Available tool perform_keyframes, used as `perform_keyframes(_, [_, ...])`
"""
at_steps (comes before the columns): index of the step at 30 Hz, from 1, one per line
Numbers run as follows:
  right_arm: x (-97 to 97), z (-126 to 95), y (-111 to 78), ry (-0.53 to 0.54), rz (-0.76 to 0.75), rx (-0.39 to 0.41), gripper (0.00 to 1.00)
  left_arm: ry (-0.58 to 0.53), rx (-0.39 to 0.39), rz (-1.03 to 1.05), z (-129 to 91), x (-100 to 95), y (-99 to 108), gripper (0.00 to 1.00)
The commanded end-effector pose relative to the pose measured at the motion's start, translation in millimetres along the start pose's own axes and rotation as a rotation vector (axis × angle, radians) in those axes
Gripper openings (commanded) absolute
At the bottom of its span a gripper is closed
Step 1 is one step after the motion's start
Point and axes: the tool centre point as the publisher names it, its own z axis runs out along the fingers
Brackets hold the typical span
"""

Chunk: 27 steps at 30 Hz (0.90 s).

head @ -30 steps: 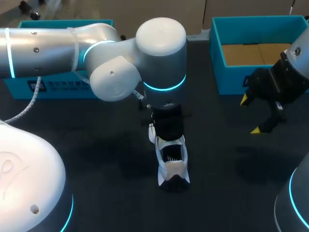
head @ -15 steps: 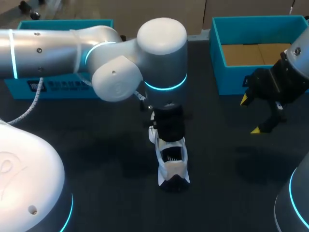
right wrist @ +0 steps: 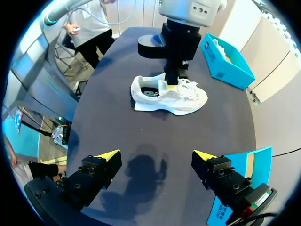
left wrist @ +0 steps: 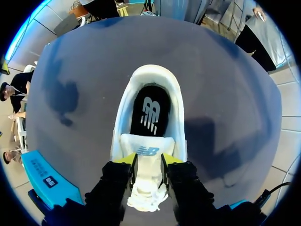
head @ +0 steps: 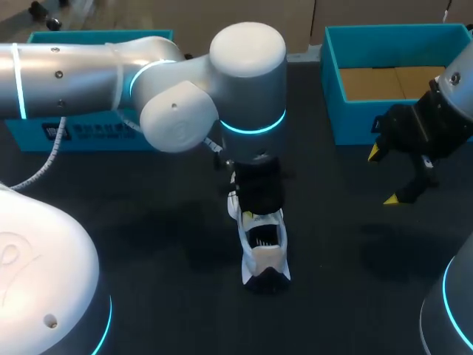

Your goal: Take the shoe out of the shoebox, open the shoe tongue, remove and reinsert the insole, then place the shoe into the shoebox

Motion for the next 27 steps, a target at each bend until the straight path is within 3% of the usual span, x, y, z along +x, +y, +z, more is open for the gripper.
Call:
perform_keyframes(1, [-0.7, 1.2, 0.3, 0.001, 0.000, 0.002, 1.00, 0.007, -0.005, -0.026, 6.7, -3.9, -2.5, 0.40])
perform_keyframes(6, [-0.7, 1.2, 0.3, 0.001, 0.000, 0.002, 1.00, 0.005, -0.027, -0.103, -3.4, -0.2, -3.2, 0.38])
perform_keyframes(10, [-0.7, 1.2, 0.3, 0.001, 0.000, 0.002, 1.00, -0.043, -0.021, -0.253, -21.1, 7.8, -1.1, 0.42])
perform_keyframes(11, [-0.7, 1.2, 0.3, 0.001, 0.000, 0.002, 1.00, -0.065, -0.010, -0.286, -24.6, 10.4, -1.4, 0.48])
perform_keyframes(13, [-0.7, 1.2, 0.3, 0.001, 0.000, 0.002, 1.00, -0.099, 0.037, -0.322, -30.2, 15.8, -6.8, 1.00])
perform_keyframes(19, [-0.7, 1.2, 0.3, 0.001, 0.000, 0.002, 1.00, -0.130, 0.080, -0.397, -58.1, 31.2, -15.5, 1.00])
perform_keyframes(27, [-0.7, 1.2, 0.3, 0.001, 0.000, 0.002, 1.00, -0.130, 0.080, -0.397, -58.1, 31.2, -15.5, 1.00])
